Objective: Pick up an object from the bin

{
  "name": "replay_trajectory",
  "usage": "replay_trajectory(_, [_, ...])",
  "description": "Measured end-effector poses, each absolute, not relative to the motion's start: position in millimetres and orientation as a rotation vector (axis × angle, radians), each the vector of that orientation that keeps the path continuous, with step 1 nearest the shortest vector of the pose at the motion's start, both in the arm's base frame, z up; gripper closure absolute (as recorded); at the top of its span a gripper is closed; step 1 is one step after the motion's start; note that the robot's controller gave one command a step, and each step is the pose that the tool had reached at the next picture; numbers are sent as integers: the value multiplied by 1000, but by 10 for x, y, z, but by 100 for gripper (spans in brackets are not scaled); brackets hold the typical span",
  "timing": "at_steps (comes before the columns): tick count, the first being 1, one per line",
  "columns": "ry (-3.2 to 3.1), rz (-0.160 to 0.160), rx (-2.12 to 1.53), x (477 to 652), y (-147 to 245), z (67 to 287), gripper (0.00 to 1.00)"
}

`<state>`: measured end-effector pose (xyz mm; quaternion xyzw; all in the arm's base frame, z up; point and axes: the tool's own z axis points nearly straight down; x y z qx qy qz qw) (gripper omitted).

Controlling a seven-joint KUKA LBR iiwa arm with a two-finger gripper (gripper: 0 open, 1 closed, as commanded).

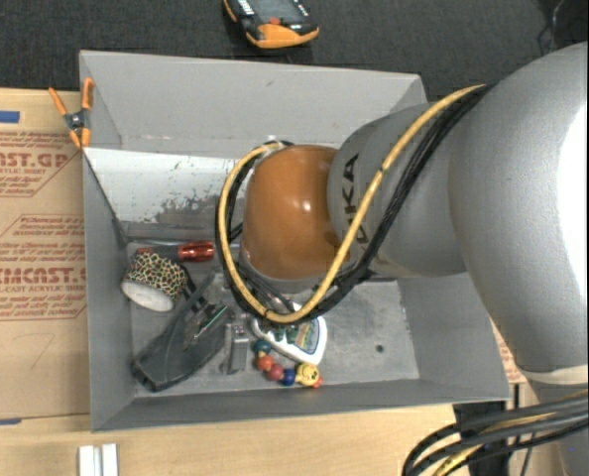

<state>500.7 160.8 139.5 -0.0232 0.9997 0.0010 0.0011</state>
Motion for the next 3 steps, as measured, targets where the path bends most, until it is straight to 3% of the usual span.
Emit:
replay_trajectory(1, [3082, 11, -478, 5220, 1895, 1539, 0])
replay_trajectory(2, [3106, 11, -378, 5153, 1781, 1579, 0])
replay_trajectory(3, [3113, 16, -240, 5283, 1511, 979, 0])
